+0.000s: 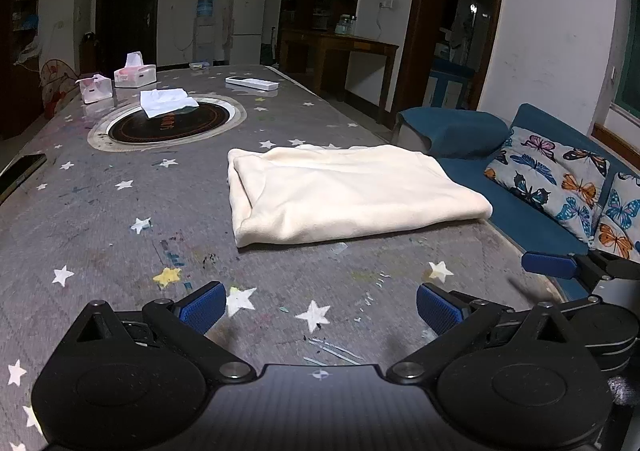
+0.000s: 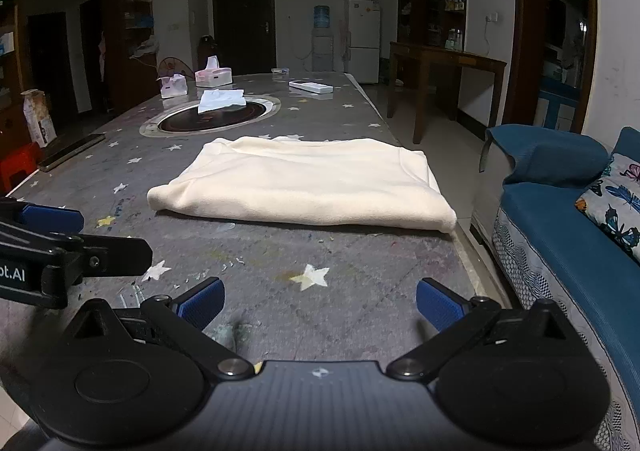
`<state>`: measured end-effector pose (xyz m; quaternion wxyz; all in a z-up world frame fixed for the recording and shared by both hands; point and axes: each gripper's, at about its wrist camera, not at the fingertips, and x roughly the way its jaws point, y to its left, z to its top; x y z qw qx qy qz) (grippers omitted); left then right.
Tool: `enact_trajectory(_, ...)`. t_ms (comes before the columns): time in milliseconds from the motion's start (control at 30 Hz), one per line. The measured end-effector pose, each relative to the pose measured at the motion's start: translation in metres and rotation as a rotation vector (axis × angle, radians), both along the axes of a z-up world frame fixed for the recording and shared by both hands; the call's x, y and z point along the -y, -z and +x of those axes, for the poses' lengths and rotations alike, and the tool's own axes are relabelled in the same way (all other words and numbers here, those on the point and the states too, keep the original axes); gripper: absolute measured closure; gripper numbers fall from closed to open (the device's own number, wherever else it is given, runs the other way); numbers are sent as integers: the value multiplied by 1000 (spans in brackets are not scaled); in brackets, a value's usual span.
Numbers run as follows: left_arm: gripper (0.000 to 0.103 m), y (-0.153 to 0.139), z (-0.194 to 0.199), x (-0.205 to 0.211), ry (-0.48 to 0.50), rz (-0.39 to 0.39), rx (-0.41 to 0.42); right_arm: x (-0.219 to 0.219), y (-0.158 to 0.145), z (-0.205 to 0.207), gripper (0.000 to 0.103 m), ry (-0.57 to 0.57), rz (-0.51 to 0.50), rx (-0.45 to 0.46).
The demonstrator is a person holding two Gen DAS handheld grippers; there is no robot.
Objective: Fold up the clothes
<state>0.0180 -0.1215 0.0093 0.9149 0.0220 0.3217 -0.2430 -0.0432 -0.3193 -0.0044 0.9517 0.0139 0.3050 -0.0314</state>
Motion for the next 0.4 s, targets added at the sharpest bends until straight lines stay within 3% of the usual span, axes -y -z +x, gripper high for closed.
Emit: enact_trajectory(400,0,0,-4,5,7,11,2,1,-2,-3,0,3,-1,6)
